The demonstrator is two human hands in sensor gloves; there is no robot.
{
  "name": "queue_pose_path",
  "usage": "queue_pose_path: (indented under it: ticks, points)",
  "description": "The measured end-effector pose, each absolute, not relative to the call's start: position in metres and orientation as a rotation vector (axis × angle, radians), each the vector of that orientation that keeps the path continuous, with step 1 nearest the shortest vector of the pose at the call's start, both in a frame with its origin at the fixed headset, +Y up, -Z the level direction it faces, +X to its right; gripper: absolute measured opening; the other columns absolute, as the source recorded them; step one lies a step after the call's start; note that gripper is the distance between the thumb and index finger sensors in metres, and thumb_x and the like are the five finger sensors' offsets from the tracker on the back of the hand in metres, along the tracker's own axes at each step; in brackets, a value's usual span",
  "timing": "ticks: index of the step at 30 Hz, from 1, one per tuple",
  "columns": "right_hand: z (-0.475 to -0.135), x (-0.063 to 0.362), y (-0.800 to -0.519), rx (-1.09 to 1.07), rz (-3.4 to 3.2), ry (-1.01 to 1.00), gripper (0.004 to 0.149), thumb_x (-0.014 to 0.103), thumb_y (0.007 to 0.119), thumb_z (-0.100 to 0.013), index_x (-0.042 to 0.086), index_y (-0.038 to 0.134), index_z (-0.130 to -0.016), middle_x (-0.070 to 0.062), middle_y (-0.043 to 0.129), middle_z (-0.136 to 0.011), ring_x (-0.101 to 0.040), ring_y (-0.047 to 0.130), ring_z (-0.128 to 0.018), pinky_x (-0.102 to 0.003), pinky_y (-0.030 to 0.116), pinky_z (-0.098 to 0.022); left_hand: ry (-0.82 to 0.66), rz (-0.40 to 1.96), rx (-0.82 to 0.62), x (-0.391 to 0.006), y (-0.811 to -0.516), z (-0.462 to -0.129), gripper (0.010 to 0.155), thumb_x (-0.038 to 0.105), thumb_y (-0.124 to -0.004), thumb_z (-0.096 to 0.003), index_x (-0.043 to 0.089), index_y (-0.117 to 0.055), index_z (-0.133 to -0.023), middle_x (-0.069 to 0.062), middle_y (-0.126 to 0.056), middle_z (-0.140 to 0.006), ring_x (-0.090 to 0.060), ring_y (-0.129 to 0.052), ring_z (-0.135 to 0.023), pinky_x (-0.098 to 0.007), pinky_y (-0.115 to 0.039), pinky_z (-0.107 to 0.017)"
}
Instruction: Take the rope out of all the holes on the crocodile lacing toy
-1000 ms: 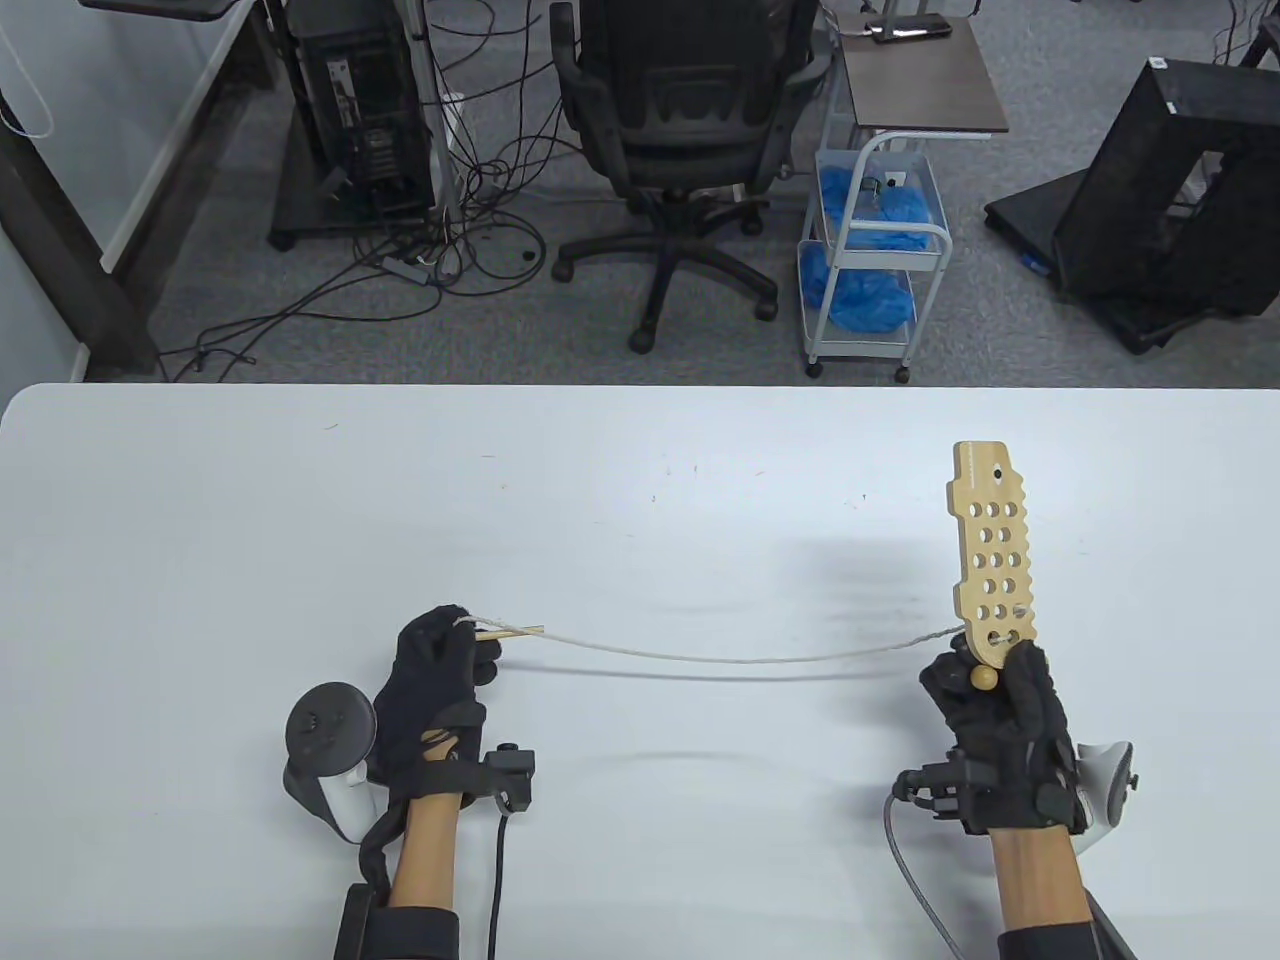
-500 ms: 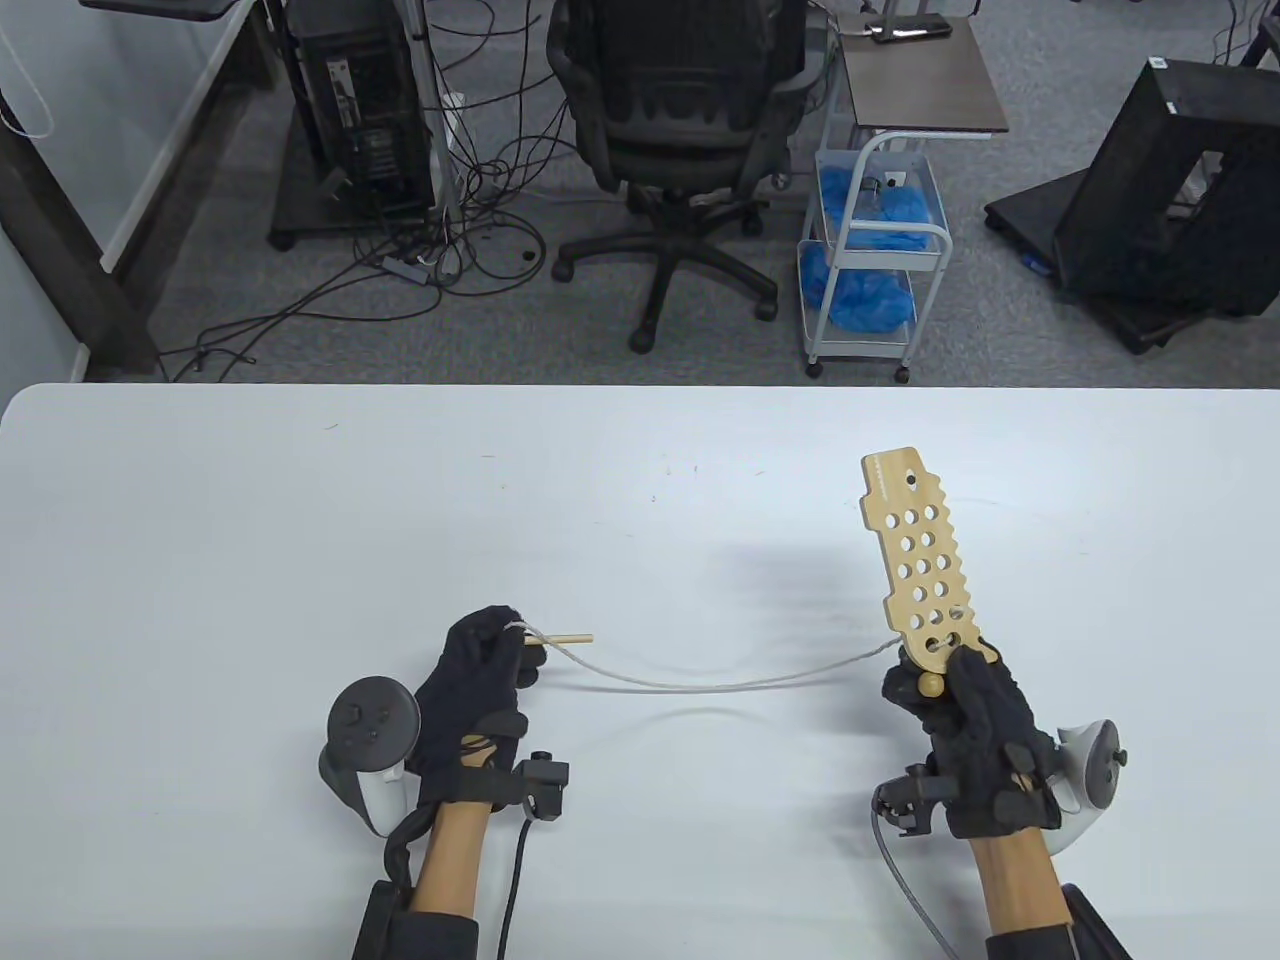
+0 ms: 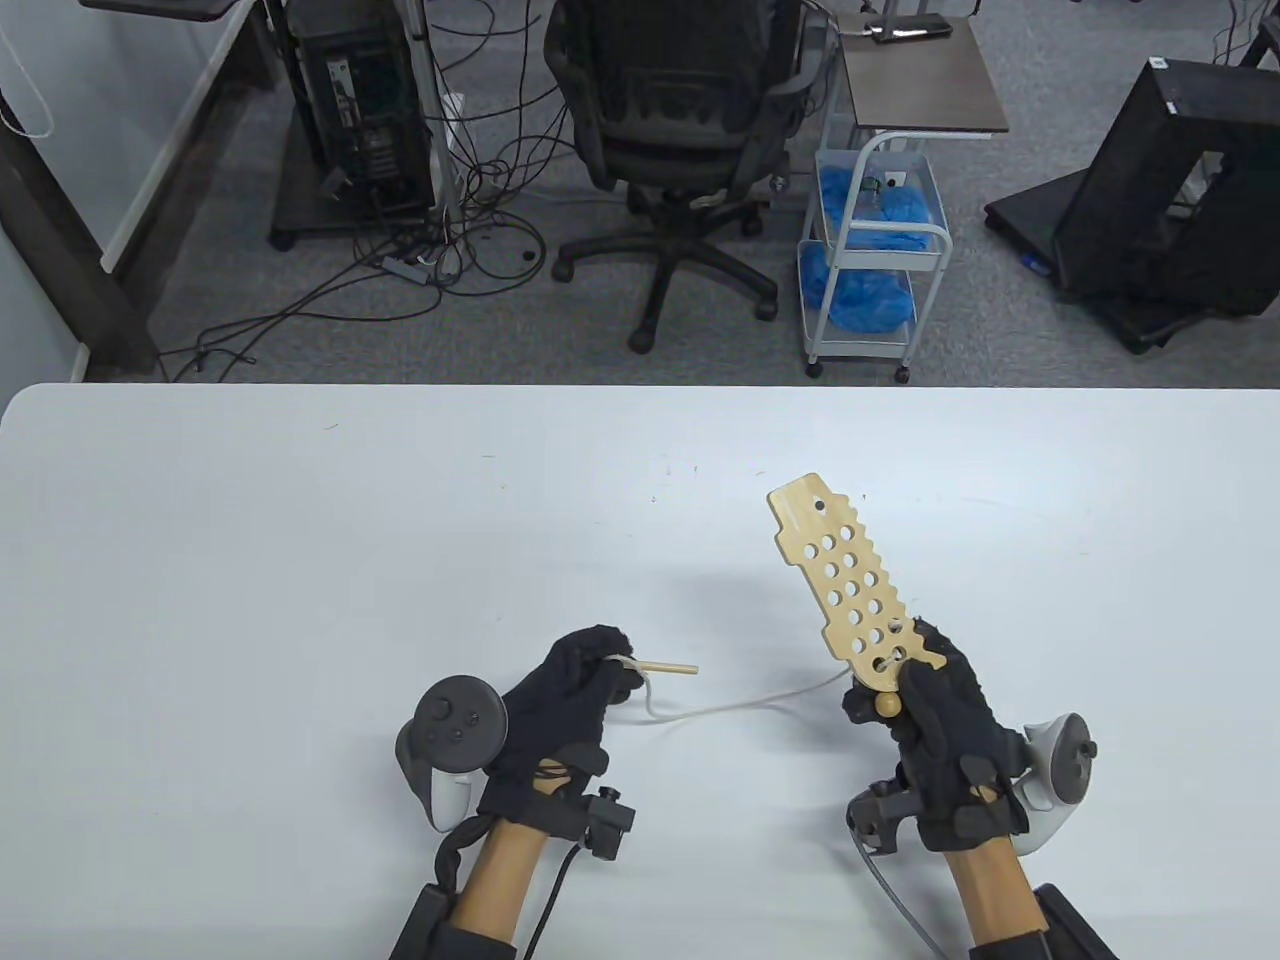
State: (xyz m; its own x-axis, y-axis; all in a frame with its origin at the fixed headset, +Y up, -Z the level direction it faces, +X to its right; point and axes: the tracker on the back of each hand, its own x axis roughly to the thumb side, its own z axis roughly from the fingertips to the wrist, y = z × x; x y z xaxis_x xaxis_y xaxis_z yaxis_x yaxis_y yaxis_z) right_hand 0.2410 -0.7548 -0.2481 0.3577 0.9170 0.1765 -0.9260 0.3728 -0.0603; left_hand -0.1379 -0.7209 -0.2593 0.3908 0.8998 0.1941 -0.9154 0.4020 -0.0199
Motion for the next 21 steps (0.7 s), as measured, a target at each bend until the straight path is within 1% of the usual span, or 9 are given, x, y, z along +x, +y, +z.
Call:
queue_pose_path:
  ticks: [3, 8, 10, 11, 21]
  points:
    - [-0.248, 0.227, -0.753, 0.12, 1.245, -0.145, 0.055, 0.03, 0.084, -0.044, 0.005, 0.065, -0.089, -0.014, 0.097, -0.063, -0.031, 0.105, -0.041, -0.056, 0.082, -0.043, -0.216, 1.18, 0.073, -0.131, -0.72, -0.257, 0.042, 0.038, -0.079, -0.0495, 0.037, -0.079, -0.091, 0.006, -0.103, -0.075, -0.016, -0.102, -0.063, -0.055, -0.077, -0.062]
    - [-0.246, 0.207, -0.751, 0.207, 1.281, -0.07, 0.056, 0.028, 0.083, -0.043, 0.006, 0.065, -0.09, -0.015, 0.097, -0.064, -0.033, 0.105, -0.043, -0.057, 0.081, -0.043, -0.249, 1.227, 0.039, -0.122, -0.719, -0.254, 0.041, 0.038, -0.079, -0.0496, 0.039, -0.08, -0.091, 0.006, -0.102, -0.076, -0.016, -0.101, -0.064, -0.056, -0.077, -0.063]
    - [-0.244, 0.199, -0.752, 0.234, 1.289, -0.042, 0.056, 0.028, 0.083, -0.042, 0.007, 0.066, -0.091, -0.014, 0.098, -0.065, -0.033, 0.105, -0.044, -0.058, 0.081, -0.044, -0.262, 1.239, 0.021, -0.119, -0.719, -0.254, 0.041, 0.038, -0.08, -0.0493, 0.039, -0.081, -0.09, 0.006, -0.102, -0.076, -0.016, -0.101, -0.064, -0.056, -0.076, -0.063]
    - [-0.244, 0.195, -0.752, 0.243, 1.294, -0.03, 0.056, 0.028, 0.083, -0.041, 0.008, 0.066, -0.091, -0.014, 0.098, -0.065, -0.033, 0.105, -0.045, -0.058, 0.081, -0.044, -0.272, 1.247, 0.007, -0.117, -0.72, -0.254, 0.042, 0.032, -0.083, -0.0488, 0.039, -0.081, -0.09, 0.006, -0.102, -0.076, -0.016, -0.1, -0.064, -0.056, -0.076, -0.063]
    - [-0.24, 0.175, -0.756, 0.298, 1.263, 0.071, 0.056, 0.029, 0.085, -0.04, 0.016, 0.071, -0.092, -0.014, 0.101, -0.064, -0.034, 0.106, -0.044, -0.059, 0.082, -0.044, -0.395, 1.383, -0.132, -0.105, -0.727, -0.256, 0.043, 0.03, -0.08, -0.049, 0.037, -0.08, -0.091, 0.005, -0.1, -0.079, -0.017, -0.099, -0.067, -0.058, -0.074, -0.064]
